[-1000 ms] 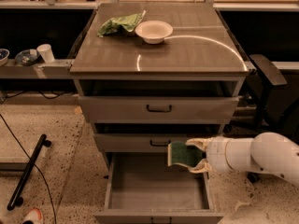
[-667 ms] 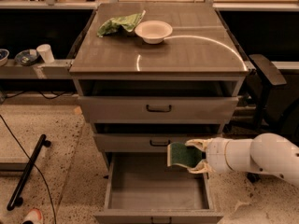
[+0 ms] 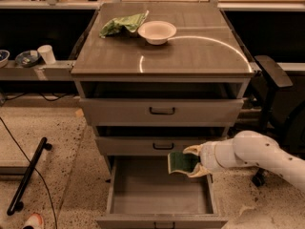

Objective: Place sponge into bottom drawer

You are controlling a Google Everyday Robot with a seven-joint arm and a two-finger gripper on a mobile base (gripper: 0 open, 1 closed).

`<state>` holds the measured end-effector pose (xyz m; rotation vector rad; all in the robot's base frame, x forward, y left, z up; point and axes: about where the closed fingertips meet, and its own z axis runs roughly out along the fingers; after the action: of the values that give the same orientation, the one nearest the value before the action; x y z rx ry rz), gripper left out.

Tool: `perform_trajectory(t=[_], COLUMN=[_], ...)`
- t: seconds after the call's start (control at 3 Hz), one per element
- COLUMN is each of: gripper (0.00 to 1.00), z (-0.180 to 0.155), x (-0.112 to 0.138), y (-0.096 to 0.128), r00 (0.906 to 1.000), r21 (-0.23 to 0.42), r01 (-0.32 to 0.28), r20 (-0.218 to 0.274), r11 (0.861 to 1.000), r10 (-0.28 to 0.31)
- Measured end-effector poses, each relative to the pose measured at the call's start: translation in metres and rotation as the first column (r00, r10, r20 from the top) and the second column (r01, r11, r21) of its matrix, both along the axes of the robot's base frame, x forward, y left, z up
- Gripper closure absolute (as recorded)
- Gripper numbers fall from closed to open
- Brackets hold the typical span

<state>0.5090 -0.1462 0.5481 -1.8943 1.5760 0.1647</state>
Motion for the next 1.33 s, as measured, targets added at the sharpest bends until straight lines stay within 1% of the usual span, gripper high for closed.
perform_trajectory(t=[0.33, 0.67, 1.0, 1.33], gripper=[1.0, 1.0, 1.0, 1.0], z=[-0.089, -0.181, -0.238, -0.284], x=[0.007, 0.0, -0.004, -0.002], y=[-0.006, -0.024, -0.033, -0.03], r00=[0.9948, 0.9815, 0.977, 0.9794], r21=[-0.059, -0.087, -0.047, -0.017], r01=[-0.037, -0.062, -0.047, -0.01], r20=[-0.097, -0.186, -0.21, -0.202], r11=[0.998, 0.994, 0.998, 1.0], r10=[0.031, 0.045, 0.036, 0.007])
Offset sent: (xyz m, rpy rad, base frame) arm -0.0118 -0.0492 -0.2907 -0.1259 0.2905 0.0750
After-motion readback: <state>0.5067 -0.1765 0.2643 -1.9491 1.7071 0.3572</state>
